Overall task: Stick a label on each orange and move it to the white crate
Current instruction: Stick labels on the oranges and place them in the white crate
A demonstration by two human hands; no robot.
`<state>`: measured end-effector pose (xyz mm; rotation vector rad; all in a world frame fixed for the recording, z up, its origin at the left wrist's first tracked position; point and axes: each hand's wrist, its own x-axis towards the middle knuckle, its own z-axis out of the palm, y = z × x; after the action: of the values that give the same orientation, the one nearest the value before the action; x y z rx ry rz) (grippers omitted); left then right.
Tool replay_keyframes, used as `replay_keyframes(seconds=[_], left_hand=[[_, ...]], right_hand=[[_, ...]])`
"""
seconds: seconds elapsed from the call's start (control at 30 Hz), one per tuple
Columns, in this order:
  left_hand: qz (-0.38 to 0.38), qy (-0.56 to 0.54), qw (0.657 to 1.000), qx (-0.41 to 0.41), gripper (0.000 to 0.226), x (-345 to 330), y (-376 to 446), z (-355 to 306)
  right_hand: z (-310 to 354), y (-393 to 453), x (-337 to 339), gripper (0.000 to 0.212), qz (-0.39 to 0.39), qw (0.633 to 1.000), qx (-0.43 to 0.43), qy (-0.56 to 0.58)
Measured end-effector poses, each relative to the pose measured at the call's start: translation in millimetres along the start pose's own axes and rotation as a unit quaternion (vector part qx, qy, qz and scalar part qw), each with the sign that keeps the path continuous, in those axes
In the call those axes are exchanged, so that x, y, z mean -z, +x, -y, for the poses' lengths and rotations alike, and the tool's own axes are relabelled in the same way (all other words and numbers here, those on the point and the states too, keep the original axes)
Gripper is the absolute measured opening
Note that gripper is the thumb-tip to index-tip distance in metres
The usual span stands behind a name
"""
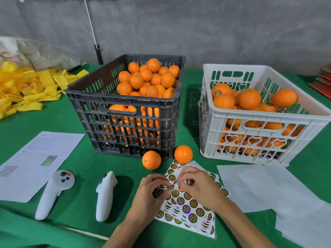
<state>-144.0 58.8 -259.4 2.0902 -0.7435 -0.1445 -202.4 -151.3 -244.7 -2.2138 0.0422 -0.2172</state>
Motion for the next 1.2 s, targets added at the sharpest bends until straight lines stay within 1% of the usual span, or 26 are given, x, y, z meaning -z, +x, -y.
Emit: replay_keyframes(seconds=[0.13, 0.2, 0.23, 0.3, 0.37, 0.4, 0.43, 0.47, 0.5, 0.57, 0.6, 0.63, 0.7, 0.8, 0.87, 0.9, 0.97, 1.0, 1.07, 1.1, 1.13, 1.2], left_hand=[[-0.002, -0.003, 1.000, 0.001, 0.018, -0.6, 1.4, -0.3], [0.000, 0.002, 1.000, 0.003, 0.019, -0.9, 1.9, -0.2], [0.001, 0.004, 1.000, 0.003, 0.019, -1.0, 1.8, 0.0], [0.003, 0.008, 1.000, 0.004, 0.020, -1.2, 1.6, 0.2], [0.006, 0.011, 1.000, 0.000, 0.020, -1.9, 2.0, -0.2], [0.006, 0.010, 1.000, -0.002, 0.020, -1.8, 1.9, -0.6], [0.007, 0.010, 1.000, -0.003, 0.020, -1.5, 1.6, -0.9], [0.007, 0.013, 1.000, -0.005, 0.021, -1.0, 1.3, -0.9], [0.009, 0.018, 1.000, -0.008, 0.021, -0.4, 1.3, -0.3], [0.017, 0.018, 1.000, -0.006, 0.020, 0.7, 1.6, 2.3], [0.020, 0.012, 1.000, -0.003, 0.020, 0.8, 2.0, 3.8], [0.022, 0.006, 1.000, -0.001, 0.021, 0.8, 2.5, 5.0], [0.020, 0.002, 1.000, 0.002, 0.025, 0.7, 4.3, 6.0], [0.011, -0.013, 1.000, 0.020, 0.029, 2.1, 3.9, 4.8], [0.004, -0.038, 0.999, 0.039, 0.027, 2.6, 3.8, 2.1], [0.001, -0.056, 0.997, 0.048, 0.025, 2.7, 4.1, 1.1], [0.000, -0.104, 0.993, 0.063, 0.015, 4.0, 6.5, -0.3], [0.003, -0.130, 0.989, 0.069, 0.011, 5.0, 8.2, -1.7], [0.000, -0.180, 0.980, 0.082, 0.007, 9.3, 10.6, -5.9], [-0.008, -0.210, 0.973, 0.092, 0.009, 11.2, 11.1, -8.1], [-0.017, -0.242, 0.964, 0.110, 0.017, 12.3, 11.5, -10.2], [-0.026, -0.325, 0.929, 0.172, 0.033, 12.9, 10.6, -13.5]], right_hand=[[0.7, -0.7, 1.1, 0.014, 0.007, 0.999, -0.005, -0.035], [1.8, -0.4, 0.9, 0.015, -0.015, 0.999, -0.009, -0.042], [3.3, 1.0, 2.8, 0.016, -0.050, 0.998, -0.018, -0.033], [7.5, 6.8, 11.1, 0.015, -0.167, 0.985, -0.018, -0.037], [12.2, 17.7, 23.8, 0.011, -0.291, 0.948, 0.031, -0.125], [14.3, 25.1, 30.0, 0.007, -0.330, 0.923, 0.063, -0.186], [15.8, 32.9, 34.2, 0.005, -0.345, 0.902, 0.087, -0.243], [16.3, 39.8, 35.7, 0.005, -0.339, 0.888, 0.096, -0.297], [14.8, 45.6, 34.5, 0.007, -0.311, 0.881, 0.097, -0.343], [8.1, 49.3, 27.0, 0.011, -0.222, 0.888, 0.093, -0.393], [4.0, 47.6, 23.6, 0.013, -0.186, 0.891, 0.106, -0.400], [1.3, 44.4, 22.0, 0.014, -0.171, 0.892, 0.128, -0.399], [1.2, 39.3, 22.7, 0.018, -0.182, 0.889, 0.159, -0.390], [9.0, 36.0, 24.7, 0.031, -0.209, 0.886, 0.141, -0.388], [12.0, 28.0, 22.6, 0.027, -0.222, 0.893, 0.154, -0.361], [11.5, 20.6, 18.6, 0.024, -0.213, 0.901, 0.178, -0.332], [8.7, 3.0, 5.3, 0.017, -0.149, 0.928, 0.226, -0.256], [6.6, -4.7, -0.6, 0.017, -0.111, 0.938, 0.234, -0.229], [2.4, -12.7, -8.1, 0.022, -0.069, 0.948, 0.232, -0.207], [2.3, -13.8, -9.4, 0.028, -0.060, 0.951, 0.228, -0.199], [3.2, -13.8, -9.1, 0.034, -0.057, 0.953, 0.225, -0.195], [4.8, -14.1, -8.3, 0.040, -0.060, 0.949, 0.233, -0.204]])
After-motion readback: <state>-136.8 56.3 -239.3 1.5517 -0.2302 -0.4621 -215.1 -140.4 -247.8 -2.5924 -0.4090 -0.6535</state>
